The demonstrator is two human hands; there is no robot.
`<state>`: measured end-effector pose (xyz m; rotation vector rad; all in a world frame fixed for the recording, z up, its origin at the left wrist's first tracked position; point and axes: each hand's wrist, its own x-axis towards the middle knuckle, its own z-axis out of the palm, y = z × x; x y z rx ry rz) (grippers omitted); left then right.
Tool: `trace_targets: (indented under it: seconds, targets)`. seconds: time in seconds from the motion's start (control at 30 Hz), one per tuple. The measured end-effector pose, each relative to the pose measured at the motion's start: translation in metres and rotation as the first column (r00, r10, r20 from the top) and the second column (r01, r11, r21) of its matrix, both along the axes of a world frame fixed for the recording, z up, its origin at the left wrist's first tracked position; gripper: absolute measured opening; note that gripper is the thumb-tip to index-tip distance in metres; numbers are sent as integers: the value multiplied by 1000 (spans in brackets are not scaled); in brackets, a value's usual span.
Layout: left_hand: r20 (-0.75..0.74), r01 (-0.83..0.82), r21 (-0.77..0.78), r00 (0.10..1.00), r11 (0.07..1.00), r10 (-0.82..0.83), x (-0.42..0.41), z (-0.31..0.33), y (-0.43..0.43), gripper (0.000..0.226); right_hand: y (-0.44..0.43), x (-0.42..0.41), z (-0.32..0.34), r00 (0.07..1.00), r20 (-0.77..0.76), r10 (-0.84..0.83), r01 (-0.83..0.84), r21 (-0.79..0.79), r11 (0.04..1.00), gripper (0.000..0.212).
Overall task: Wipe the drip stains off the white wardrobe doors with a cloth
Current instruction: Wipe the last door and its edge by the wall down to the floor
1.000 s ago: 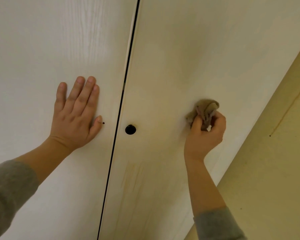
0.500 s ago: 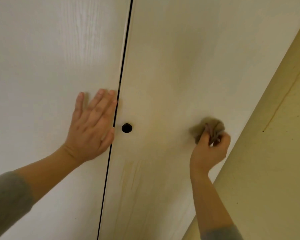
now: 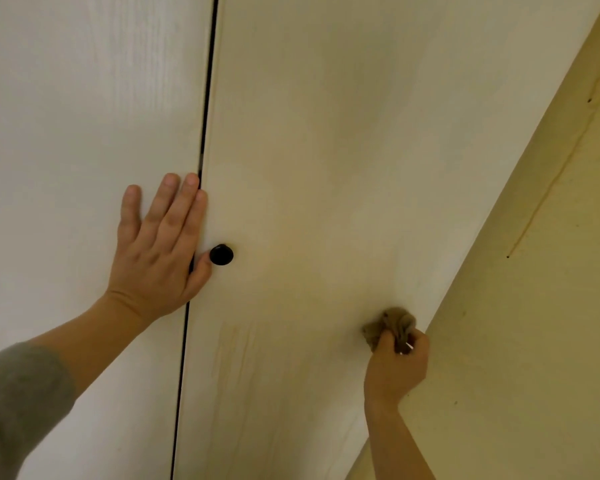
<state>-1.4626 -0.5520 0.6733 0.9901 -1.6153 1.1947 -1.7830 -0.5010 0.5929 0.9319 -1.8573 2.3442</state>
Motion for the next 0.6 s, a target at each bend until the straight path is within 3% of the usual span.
trace_targets:
  seconds: [0.13, 0.2, 0.33, 0.4, 0.53, 0.6]
  targets:
    - [-4, 5, 1, 1000, 1000, -5, 0, 1, 1, 66, -5, -10, 88, 972, -232, -47, -29, -313, 949, 14]
    - [-3, 1, 1, 1000, 1000, -1, -1, 2, 1, 66, -16, -19, 118, 963, -267, -13, -84, -348, 934, 9]
    - [1, -4, -2, 1000, 1000, 4, -2, 1, 2, 67, -33, -27, 99, 959, -271, -88, -3, -319, 948, 11]
    - [0, -9, 0, 1000, 1000, 9, -1, 1, 1, 67, -33, -32, 57, 981, -163, -105, 61, -259, 964, 12]
    - [-1, -11, -1, 1000, 1000, 11, 0, 2, 1, 67, -19, -48, -7, 993, 60, -105, 101, 55, 993, 13]
    - [-3, -17, -6, 1000, 1000, 17, 0, 1, 1, 67, -13, -50, 4, 993, 73, -96, 93, 37, 995, 12]
